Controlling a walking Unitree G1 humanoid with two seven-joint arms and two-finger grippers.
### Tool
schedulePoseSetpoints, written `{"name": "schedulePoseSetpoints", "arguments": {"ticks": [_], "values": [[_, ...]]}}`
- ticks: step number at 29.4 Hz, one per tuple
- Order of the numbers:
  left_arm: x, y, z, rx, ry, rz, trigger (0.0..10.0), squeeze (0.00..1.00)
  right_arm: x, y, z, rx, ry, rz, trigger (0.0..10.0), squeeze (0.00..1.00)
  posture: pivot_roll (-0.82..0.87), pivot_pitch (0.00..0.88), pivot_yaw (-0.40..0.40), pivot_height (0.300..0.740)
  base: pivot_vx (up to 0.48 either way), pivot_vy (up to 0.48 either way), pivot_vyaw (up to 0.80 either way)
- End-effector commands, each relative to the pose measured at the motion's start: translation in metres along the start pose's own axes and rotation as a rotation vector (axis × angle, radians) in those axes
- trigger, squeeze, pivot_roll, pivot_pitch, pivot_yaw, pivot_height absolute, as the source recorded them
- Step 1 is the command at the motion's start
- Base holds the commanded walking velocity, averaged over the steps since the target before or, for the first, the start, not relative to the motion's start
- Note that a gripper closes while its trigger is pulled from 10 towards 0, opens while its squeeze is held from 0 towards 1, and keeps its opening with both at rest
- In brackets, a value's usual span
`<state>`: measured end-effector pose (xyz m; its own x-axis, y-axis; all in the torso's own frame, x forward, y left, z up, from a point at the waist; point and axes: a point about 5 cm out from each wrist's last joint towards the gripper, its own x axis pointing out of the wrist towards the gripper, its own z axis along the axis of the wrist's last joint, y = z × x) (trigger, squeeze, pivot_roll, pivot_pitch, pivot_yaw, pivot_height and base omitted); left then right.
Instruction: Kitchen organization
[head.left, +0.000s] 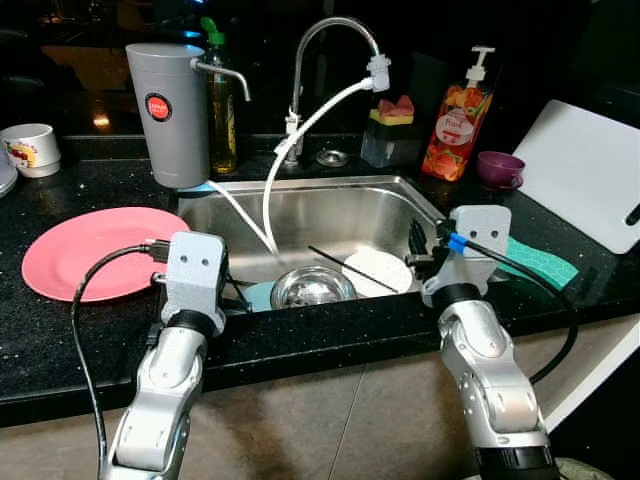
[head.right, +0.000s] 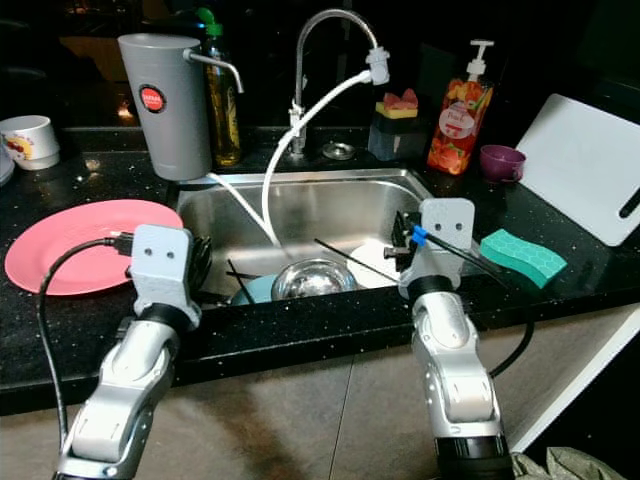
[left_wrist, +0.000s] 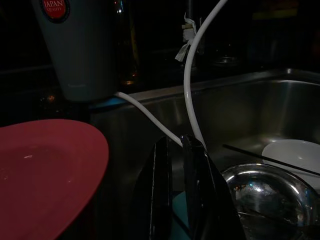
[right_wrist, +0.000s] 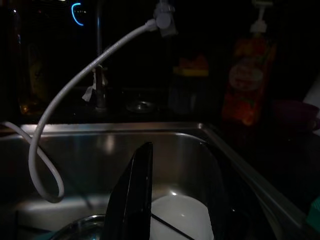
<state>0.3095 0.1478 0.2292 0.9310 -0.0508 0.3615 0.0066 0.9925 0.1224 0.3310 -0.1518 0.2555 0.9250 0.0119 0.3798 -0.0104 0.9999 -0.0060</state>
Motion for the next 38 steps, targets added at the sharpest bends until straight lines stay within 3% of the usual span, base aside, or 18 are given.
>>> {"name": "schedulePoseSetpoints", "arguments": {"ticks": [1,38], "values": [[0.0008,-0.0003,0.0043,-0.014,-0.013,0.007,10.0,0.0,-0.0002,-0.0007,0.0032,0.01,-0.005,-0.003,10.0,0.0,0.15,0.098,-0.081,0.74,0.0,0.0,0.0],[0.0042,-0.0021,0.008,-0.013,-0.022,-0.004,10.0,0.0,-0.0007,-0.0001,0.0008,0.019,0.007,-0.013,10.0,0.0,0.15,0.093,-0.072,0.74,0.0,0.0,0.0]]}}
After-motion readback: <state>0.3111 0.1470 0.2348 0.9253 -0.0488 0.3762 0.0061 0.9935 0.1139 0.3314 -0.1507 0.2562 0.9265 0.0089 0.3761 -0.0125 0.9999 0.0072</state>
